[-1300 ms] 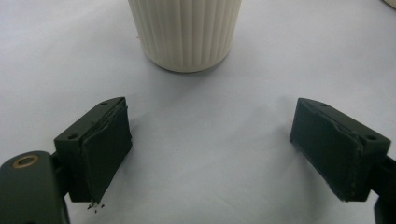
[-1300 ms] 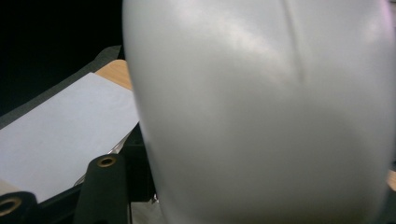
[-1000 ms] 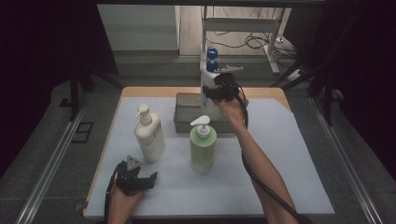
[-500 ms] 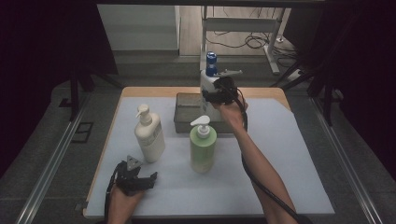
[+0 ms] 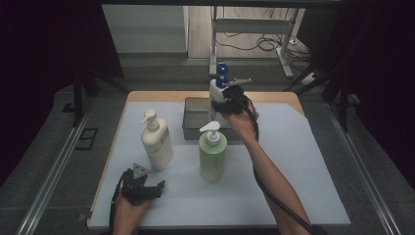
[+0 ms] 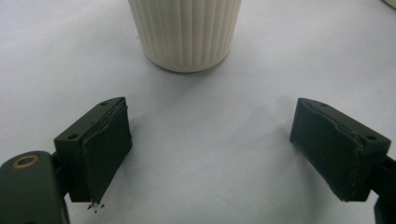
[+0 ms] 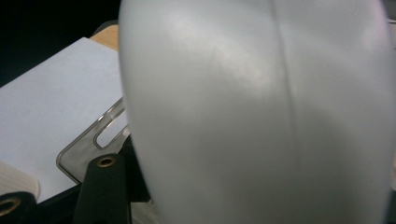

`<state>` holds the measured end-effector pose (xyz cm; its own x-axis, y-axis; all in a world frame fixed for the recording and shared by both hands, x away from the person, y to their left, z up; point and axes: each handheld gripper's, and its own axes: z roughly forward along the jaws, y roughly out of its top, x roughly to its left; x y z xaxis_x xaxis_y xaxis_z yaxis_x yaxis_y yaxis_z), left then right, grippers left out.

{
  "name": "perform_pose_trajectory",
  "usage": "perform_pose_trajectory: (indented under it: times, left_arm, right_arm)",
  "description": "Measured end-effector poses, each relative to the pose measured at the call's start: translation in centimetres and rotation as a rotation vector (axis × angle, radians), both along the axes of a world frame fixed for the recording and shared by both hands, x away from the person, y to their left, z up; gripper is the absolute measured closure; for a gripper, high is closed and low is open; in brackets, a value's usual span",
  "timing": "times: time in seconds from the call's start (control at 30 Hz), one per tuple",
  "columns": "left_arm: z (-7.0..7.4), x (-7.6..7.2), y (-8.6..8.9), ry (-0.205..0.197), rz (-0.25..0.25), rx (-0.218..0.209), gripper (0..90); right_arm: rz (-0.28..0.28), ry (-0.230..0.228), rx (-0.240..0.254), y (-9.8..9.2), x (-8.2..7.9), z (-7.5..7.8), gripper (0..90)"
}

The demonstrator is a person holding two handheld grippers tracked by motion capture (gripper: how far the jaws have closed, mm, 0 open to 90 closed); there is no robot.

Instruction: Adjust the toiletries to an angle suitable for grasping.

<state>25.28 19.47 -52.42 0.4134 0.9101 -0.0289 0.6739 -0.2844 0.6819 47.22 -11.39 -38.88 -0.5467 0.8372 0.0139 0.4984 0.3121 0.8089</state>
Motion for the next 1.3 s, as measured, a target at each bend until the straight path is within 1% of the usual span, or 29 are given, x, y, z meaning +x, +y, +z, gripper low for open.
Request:
perform_pose_trajectory:
  times: [0.07, 0.3, 0.33, 0.43, 0.73, 0.93, 1.07, 1.13, 1.23, 1.3]
  left_arm:
    - [0.0, 0.0, 0.0, 0.001, -0.001, 0.001, 12.1]
    - [0.0, 0.0, 0.0, 0.001, -0.001, 0.001, 12.1]
    - [0.0, 0.0, 0.0, 0.001, -0.001, 0.002, 12.1]
    - [0.0, 0.0, 0.0, 0.001, -0.001, 0.002, 12.1]
    - [0.0, 0.0, 0.0, 0.001, -0.001, 0.002, 12.1]
    - [0.0, 0.0, 0.0, 0.0, -0.001, 0.002, 12.1]
    - [0.0, 0.0, 0.0, 0.0, 0.0, 0.002, 12.1]
    - [0.0, 0.0, 0.0, 0.0, -0.001, 0.001, 12.1]
    - [0.0, 0.0, 0.0, 0.0, -0.001, 0.001, 12.1]
    - [0.0, 0.0, 0.0, 0.0, -0.001, 0.001, 12.1]
  right_arm:
    - [0.008, 0.01, -0.011, 0.2, -0.1, -0.5, 39.6]
    - [0.013, 0.031, -0.019, 0.6, -0.4, -1.3, 39.5]
    - [0.016, 0.026, -0.021, 0.7, -0.4, -1.4, 39.4]
    - [0.024, 0.029, -0.032, 0.8, -0.5, -1.6, 39.3]
    - [0.037, 0.021, -0.038, 1.0, -0.5, -1.7, 38.7]
    - [0.041, 0.009, -0.02, 0.8, -0.4, -1.9, 38.1]
    - [0.055, 0.01, -0.021, 0.7, -0.4, -2.0, 36.5]
    - [0.062, 0.006, -0.031, 0.5, -0.5, -2.1, 36.2]
    - [0.07, 0.008, -0.032, 0.3, -0.7, -2.2, 35.8]
    - [0.076, 0.013, -0.023, 0.1, -0.8, -2.3, 35.3]
